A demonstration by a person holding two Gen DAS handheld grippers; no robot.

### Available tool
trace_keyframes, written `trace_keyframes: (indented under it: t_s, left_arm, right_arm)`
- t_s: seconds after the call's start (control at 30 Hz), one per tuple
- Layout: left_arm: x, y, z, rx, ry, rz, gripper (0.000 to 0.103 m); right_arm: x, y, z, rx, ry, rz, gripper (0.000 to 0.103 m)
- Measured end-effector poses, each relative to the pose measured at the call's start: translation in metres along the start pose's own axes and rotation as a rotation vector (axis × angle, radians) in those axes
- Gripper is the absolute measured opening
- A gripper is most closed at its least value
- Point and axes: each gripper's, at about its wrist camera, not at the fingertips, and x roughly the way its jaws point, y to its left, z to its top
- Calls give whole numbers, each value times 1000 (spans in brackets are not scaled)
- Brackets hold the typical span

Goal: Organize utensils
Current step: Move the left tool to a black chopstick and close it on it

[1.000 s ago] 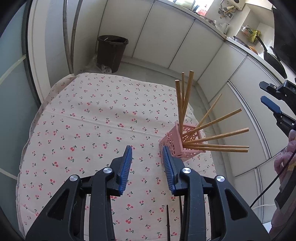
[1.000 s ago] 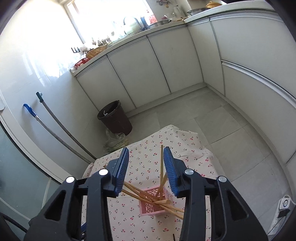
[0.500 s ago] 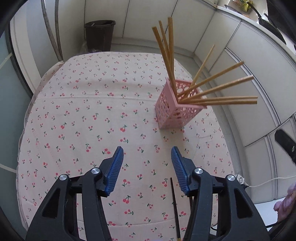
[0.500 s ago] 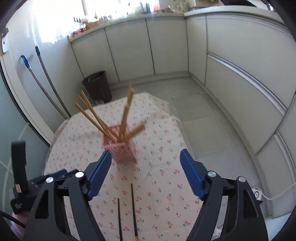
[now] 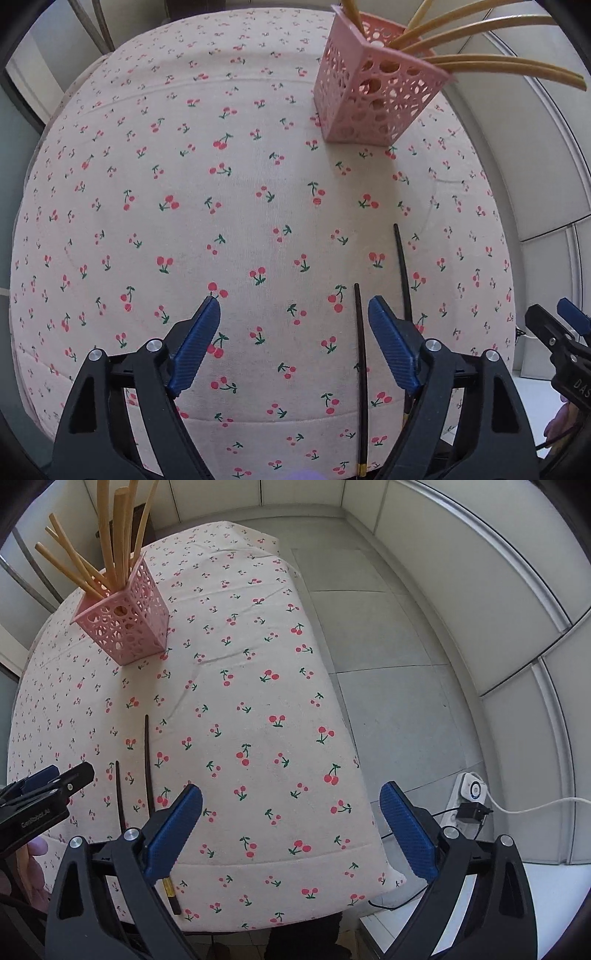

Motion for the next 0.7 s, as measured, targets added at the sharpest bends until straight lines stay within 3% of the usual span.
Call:
trace_keyframes:
  t_s: [0.1, 0.27, 0.4, 0.6, 0.7]
  left_arm:
    - [9, -2, 1, -28, 26, -10, 79]
    - [17, -12, -1, -40, 43, -43, 78]
    - [22, -25, -3, -23, 30, 1, 75]
    - [25, -45, -9, 24, -27, 87, 55]
    - [25, -54, -13, 54, -43, 94, 43]
  right_arm:
    - [-1, -1, 0, -4, 3, 9, 94]
    - [-4, -5, 3, 49, 25, 105, 94]
    - [-8, -9, 6, 69, 9, 112, 94]
    - [-11, -12, 8, 85, -1, 133, 94]
    - [-11, -12, 9, 89, 3, 136, 94]
